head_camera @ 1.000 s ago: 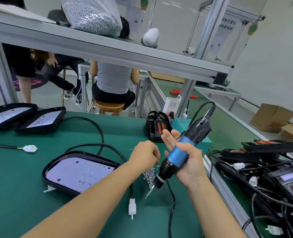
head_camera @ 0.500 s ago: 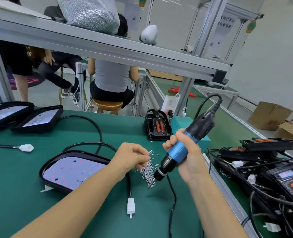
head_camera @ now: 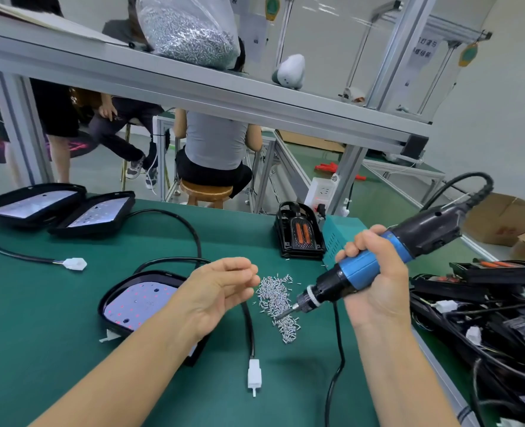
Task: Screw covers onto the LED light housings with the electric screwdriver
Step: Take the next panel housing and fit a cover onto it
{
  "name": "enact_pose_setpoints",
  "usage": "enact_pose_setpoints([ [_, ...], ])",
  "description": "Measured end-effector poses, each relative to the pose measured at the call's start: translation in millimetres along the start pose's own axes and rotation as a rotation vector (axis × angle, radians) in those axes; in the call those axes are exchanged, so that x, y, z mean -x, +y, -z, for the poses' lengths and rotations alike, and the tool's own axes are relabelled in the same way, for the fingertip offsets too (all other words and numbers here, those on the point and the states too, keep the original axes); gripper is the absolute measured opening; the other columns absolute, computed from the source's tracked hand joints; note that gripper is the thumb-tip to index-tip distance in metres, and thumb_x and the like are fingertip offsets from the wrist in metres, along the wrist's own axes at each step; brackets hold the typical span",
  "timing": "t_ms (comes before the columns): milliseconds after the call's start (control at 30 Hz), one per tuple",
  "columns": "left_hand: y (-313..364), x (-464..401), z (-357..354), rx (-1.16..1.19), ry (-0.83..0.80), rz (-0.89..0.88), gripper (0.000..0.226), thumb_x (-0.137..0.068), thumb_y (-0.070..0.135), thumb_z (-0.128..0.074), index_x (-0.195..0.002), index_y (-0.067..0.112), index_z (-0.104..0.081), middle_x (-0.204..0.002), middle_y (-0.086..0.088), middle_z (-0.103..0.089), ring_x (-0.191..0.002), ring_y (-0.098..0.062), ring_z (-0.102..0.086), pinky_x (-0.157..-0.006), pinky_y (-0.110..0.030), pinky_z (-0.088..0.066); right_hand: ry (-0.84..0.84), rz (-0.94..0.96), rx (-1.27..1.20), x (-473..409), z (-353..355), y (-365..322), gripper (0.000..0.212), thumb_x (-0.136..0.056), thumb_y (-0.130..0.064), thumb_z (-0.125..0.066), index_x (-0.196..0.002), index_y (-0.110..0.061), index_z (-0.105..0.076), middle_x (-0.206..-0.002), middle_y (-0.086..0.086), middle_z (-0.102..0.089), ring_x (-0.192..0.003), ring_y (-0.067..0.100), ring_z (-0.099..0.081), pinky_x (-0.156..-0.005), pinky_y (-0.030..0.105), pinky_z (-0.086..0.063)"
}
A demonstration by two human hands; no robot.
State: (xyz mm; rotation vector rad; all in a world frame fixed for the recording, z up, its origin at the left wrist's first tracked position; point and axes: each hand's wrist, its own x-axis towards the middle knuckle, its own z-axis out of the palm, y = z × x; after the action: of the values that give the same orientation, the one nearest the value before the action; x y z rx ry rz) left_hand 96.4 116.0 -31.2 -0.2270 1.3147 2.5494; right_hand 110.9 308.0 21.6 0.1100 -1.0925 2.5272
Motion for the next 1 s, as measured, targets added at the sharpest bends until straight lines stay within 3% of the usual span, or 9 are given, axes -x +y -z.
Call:
enact_pose_setpoints([
  [300,6.3,16.1,13.5,-0.048,0.002,-0.143,0.018,-0.077,-0.014,-0.06,-0.075,0.003,-0.06,-0.066,-0.006,-0.069,-0.062,-0.017,-0.07,-0.054,-0.02,-0.055,-0.053,0.046,-0.126,8.6,-29.0,-0.5,0.018,-0.075,-0.008,-0.056,-0.083,-0.022,-0.049,-0.059,-0.008,-0.048,-0.051,0.007,-0.048,-0.056,0.019,-0.045],
  [533,9.1,28.1,25.9,-0.143,-0.034,-0.275,0.028,-0.077,-0.012,-0.061,-0.066,0.01,-0.075,-0.074,-0.008,-0.071,-0.058,-0.014,-0.063,-0.057,-0.021,-0.054,-0.063,0.082,-0.235,11.3,-48.1,2.6,0.014,-0.072,-0.011,-0.053,-0.079,-0.021,-0.047,-0.058,-0.008,-0.047,-0.049,0.007,-0.047,-0.055,0.019,-0.045],
  [633,9.3,31.5,29.2,-0.225,-0.06,-0.308,0.03,-0.082,-0.012,-0.058,-0.074,0.01,-0.076,-0.075,-0.003,-0.07,-0.061,-0.01,-0.061,-0.06,-0.021,-0.054,-0.064,0.089,-0.247,12.0,-55.2,5.3,0.014,-0.071,-0.01,-0.054,-0.077,-0.021,-0.047,-0.057,-0.008,-0.048,-0.048,0.007,-0.046,-0.055,0.019,-0.045],
  [733,10.3,35.0,33.2,-0.337,-0.076,-0.367,0.021,-0.082,-0.011,-0.061,-0.088,0.008,-0.064,-0.075,-0.001,-0.069,-0.07,-0.01,-0.063,-0.064,-0.021,-0.054,-0.071,0.09,-0.249,13.1,-59.9,8.6,0.013,-0.072,-0.01,-0.054,-0.076,-0.021,-0.047,-0.057,-0.008,-0.048,-0.048,0.007,-0.046,-0.055,0.019,-0.044],
  [1000,17.5,43.9,37.8,-0.374,-0.042,-0.435,0.027,-0.076,-0.01,-0.067,-0.066,0.014,-0.075,-0.074,-0.006,-0.072,-0.07,-0.011,-0.066,-0.068,-0.015,-0.052,-0.109,0.075,-0.239,16.0,-68.1,13.0,0.013,-0.074,-0.011,-0.054,-0.079,-0.021,-0.046,-0.057,-0.008,-0.049,-0.048,0.007,-0.048,-0.055,0.019,-0.046],
])
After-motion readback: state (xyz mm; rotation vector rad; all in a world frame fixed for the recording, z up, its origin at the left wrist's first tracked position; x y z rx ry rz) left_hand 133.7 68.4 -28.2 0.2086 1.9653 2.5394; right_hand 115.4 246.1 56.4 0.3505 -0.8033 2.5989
